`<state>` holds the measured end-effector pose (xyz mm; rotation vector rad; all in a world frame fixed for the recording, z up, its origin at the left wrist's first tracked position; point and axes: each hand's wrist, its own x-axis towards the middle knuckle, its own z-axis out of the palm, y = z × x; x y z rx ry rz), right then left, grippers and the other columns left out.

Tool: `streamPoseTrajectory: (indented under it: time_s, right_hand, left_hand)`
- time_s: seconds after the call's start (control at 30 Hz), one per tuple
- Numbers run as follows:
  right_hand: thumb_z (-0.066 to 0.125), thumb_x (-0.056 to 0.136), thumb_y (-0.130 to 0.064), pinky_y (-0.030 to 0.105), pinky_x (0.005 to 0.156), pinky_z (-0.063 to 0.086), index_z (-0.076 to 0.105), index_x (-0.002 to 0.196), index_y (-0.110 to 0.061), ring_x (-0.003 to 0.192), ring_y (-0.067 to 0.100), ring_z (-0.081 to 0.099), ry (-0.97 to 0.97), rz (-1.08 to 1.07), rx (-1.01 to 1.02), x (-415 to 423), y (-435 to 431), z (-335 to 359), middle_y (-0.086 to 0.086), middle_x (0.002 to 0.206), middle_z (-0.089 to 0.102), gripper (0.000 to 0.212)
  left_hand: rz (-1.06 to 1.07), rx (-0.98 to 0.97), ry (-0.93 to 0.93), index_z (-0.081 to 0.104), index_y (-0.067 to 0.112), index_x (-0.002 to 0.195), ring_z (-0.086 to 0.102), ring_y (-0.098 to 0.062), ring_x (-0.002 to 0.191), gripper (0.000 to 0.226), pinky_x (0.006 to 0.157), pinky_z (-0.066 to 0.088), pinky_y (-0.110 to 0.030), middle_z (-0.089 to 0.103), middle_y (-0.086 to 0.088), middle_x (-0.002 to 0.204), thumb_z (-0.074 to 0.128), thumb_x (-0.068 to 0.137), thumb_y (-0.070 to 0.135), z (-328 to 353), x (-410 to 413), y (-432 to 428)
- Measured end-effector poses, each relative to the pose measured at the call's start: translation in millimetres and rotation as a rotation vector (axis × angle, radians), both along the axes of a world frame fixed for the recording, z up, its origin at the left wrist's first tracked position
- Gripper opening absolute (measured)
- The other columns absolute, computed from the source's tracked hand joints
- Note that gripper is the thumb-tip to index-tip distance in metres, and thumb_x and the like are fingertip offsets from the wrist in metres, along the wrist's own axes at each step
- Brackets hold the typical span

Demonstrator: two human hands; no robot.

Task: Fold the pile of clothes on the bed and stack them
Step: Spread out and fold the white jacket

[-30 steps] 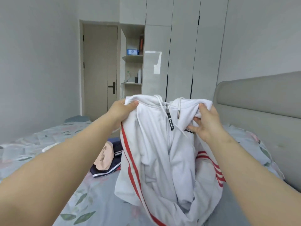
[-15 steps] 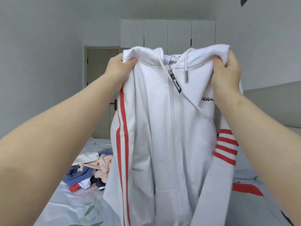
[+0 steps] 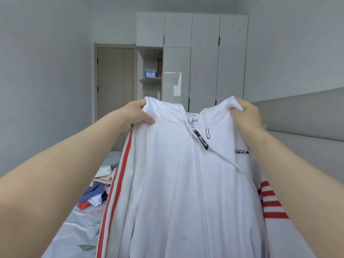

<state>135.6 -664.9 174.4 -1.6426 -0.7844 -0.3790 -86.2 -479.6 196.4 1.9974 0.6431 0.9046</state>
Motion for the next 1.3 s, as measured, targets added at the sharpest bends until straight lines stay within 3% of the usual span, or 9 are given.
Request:
streamPoseTrajectory:
  time_s: [0.33,0.6,0.73,0.83,0.97,1.03,1.13,1.23,1.3]
  right_hand:
    - [0.039,0.086,-0.013,0.045,0.097,0.044,0.065,0.110,-0.023,0.112,0.030,0.055,0.098,0.051,-0.188,51,52,-91,0.005,0.119,0.063,0.037]
    - [0.040,0.089,-0.003,0.034,0.100,0.038,0.061,0.122,-0.013,0.120,0.027,0.051,0.288,0.117,-0.445,79,100,-218,0.008,0.129,0.058,0.040]
    - [0.044,0.091,-0.001,0.030,0.105,0.032,0.055,0.131,-0.012,0.127,0.027,0.045,0.425,0.178,-0.616,84,108,-284,0.008,0.137,0.052,0.043]
    - [0.040,0.092,-0.001,0.028,0.089,0.034,0.048,0.134,-0.009,0.113,0.026,0.048,0.433,0.191,-0.726,92,113,-321,0.012,0.133,0.052,0.043]
    - [0.051,0.091,-0.017,0.035,0.097,0.036,0.054,0.117,-0.009,0.108,0.024,0.049,0.664,0.146,-0.525,105,121,-344,0.010,0.129,0.053,0.027]
    - [0.051,0.094,-0.030,0.035,0.106,0.032,0.055,0.112,-0.011,0.117,0.022,0.047,0.806,0.059,-0.255,114,127,-346,0.006,0.137,0.049,0.027]
    - [0.050,0.096,-0.037,0.032,0.110,0.030,0.049,0.125,-0.015,0.126,0.020,0.045,0.941,0.083,-0.123,123,133,-343,-0.001,0.137,0.046,0.037]
    - [0.058,0.093,-0.028,0.032,0.098,0.040,0.052,0.114,-0.020,0.107,0.021,0.053,1.123,0.275,-0.310,124,144,-340,0.001,0.109,0.057,0.023]
    - [0.058,0.092,-0.020,0.035,0.087,0.046,0.059,0.111,-0.011,0.098,0.026,0.058,1.141,0.318,-0.434,123,152,-336,0.010,0.104,0.063,0.021]
  left_hand:
    - [-0.066,-0.216,0.168,0.047,0.025,0.133,0.059,-0.030,0.105,0.070,0.087,0.052,-0.048,0.058,-0.004,0.125,0.069,0.077,-0.010,-88,50,62]
    - [-0.035,-0.417,0.365,0.035,0.017,0.145,0.053,-0.029,0.118,0.081,0.094,0.048,-0.042,0.048,-0.007,0.139,0.073,0.076,-0.004,-235,87,115]
    - [-0.088,-0.665,0.458,0.047,0.017,0.136,0.065,-0.029,0.097,0.062,0.082,0.055,-0.044,0.061,-0.013,0.126,0.068,0.081,-0.003,-307,91,121]
    - [-0.078,-0.747,0.498,0.058,0.017,0.125,0.067,-0.027,0.096,0.038,0.086,0.054,-0.038,0.069,-0.009,0.109,0.066,0.087,0.017,-339,93,127]
    - [0.118,-0.974,0.468,0.059,0.016,0.083,0.040,-0.016,0.050,0.058,0.044,0.030,-0.019,0.050,-0.001,0.065,0.049,0.079,0.073,-353,98,140]
    - [0.266,-1.027,0.404,0.047,0.015,0.072,0.033,-0.017,0.048,0.068,0.047,0.028,-0.020,0.040,-0.002,0.062,0.048,0.069,0.082,-366,103,153]
    - [0.321,-1.135,0.284,0.045,0.018,0.065,0.041,-0.017,0.052,0.069,0.056,0.036,-0.025,0.044,-0.001,0.062,0.063,0.047,0.083,-381,113,167]
    - [0.158,-1.200,0.259,0.070,0.012,0.090,0.065,-0.028,0.082,0.055,0.080,0.052,-0.033,0.070,-0.011,0.088,0.062,0.076,0.065,-386,126,167]
    - [0.137,-1.183,0.284,0.067,0.010,0.110,0.064,-0.031,0.093,0.043,0.093,0.049,-0.041,0.070,-0.016,0.100,0.068,0.079,0.039,-386,131,162]
